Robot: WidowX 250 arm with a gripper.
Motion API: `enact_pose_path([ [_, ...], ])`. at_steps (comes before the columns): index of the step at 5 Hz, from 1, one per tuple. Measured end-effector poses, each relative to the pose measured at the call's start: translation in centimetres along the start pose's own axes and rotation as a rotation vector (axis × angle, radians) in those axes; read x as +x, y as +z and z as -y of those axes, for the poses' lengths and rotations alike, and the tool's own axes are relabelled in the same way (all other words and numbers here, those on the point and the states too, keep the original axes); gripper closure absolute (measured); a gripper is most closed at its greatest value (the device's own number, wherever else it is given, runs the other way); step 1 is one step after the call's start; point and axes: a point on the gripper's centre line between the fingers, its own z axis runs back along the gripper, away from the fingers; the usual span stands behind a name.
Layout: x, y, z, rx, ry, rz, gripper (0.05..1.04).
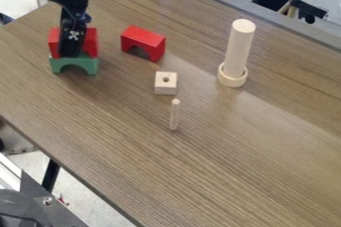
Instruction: Put the red arch on top of the red arch
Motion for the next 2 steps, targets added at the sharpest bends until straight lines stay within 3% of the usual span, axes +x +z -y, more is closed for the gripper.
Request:
enact_pose_path([
  [1,0.1,-0.1,0.1,-0.003,0.018,-0.011,0.394],
  [2,0.1,0.9,0.1,-0.026,0.021,-0.039,0.475],
])
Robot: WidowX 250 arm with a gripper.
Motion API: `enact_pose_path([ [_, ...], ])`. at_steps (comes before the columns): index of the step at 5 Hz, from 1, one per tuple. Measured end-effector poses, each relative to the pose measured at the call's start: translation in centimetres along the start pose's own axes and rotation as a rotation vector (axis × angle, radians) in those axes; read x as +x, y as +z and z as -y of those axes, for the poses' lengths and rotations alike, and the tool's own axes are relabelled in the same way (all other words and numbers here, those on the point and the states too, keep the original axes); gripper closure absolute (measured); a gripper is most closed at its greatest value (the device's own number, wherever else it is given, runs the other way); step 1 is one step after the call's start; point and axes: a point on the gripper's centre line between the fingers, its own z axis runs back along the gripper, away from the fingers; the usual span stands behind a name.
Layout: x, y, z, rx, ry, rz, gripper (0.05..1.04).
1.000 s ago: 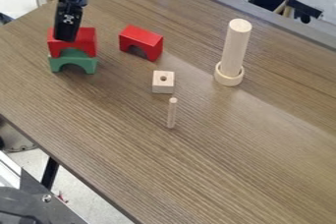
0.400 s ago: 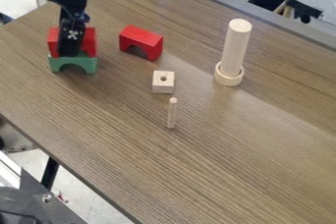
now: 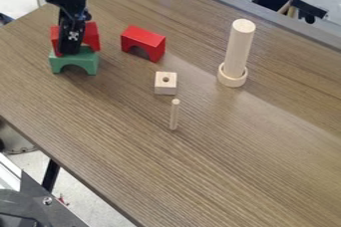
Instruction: Put the red arch on top of the red arch
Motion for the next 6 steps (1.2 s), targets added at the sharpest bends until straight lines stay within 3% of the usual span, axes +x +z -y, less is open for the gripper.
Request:
enact_pose_path([
  [2,-0.9,4.5,1.1,-0.083,-0.028,-0.069,0.476],
  [3,-1.8,5.3,1.1,-0.107,-0.098,-0.074,0.475],
  [5,-4.7,5.5,0.8,-0.216,-0.292,-0.047,0.475],
  [6,-6.0,4.4,0.9,-0.216,-0.360,-0.019,0.476],
])
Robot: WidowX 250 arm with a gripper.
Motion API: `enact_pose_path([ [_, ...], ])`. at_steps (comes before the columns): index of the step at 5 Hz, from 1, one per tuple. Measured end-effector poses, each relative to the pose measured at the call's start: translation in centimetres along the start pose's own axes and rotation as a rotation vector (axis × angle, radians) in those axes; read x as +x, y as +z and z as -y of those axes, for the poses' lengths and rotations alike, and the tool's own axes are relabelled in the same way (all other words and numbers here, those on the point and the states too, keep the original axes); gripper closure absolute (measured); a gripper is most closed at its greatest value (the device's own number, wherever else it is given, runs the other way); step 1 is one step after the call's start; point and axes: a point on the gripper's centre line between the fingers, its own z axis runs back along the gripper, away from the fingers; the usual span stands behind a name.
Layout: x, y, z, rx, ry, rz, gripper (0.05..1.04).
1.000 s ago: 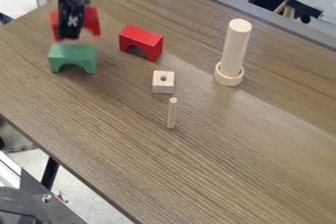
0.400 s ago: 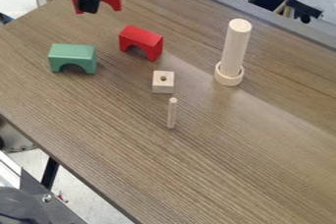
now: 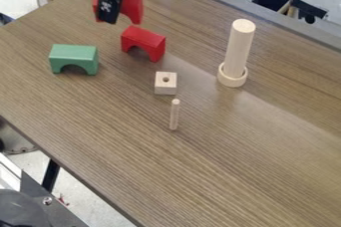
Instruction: Put the red arch on top of the red arch
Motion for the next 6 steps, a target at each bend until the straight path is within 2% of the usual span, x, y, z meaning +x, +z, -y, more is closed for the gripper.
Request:
enact_pose_path([
  [1,-1.3,-0.8,0.9,-0.001,-0.040,0.001,0.476],
  [3,-2.9,-2.2,1.9,0.026,-0.088,0.014,0.476],
  [4,-3.2,-2.3,2.1,0.016,-0.110,0.029,0.476],
  [5,-3.6,-2.1,2.2,0.001,-0.133,0.027,0.423],
  [6,-3.6,-2.2,2.0,0.010,-0.131,0.032,0.134],
])
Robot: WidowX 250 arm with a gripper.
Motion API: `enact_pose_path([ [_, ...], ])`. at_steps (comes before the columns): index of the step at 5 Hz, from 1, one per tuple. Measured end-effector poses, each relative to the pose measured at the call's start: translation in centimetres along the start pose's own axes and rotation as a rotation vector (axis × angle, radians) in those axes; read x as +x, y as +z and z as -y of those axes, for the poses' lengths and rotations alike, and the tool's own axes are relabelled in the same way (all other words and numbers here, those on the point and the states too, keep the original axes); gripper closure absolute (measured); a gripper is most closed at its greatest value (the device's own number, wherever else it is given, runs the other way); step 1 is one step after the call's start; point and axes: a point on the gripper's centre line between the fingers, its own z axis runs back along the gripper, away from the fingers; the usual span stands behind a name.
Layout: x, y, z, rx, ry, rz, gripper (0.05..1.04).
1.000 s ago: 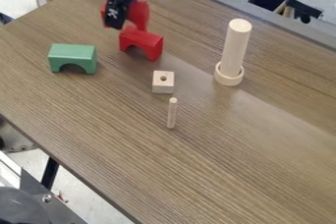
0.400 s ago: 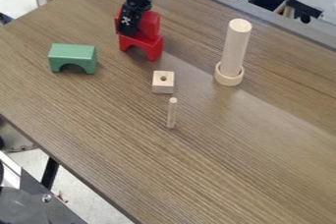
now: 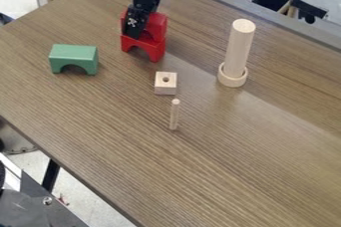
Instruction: Put the red arch on top of the red arch
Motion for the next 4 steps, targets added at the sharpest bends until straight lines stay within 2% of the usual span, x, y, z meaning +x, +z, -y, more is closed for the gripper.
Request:
enact_pose_path([
  [1,0.1,-0.3,-0.4,0.012,0.002,0.009,0.081],
  [2,0.7,2.1,-0.2,-0.047,0.028,-0.020,0.084],
  [3,1.8,4.6,-0.4,-0.107,0.071,-0.086,0.084],
  [4,4.3,6.0,-0.4,-0.151,0.148,-0.186,0.084],
])
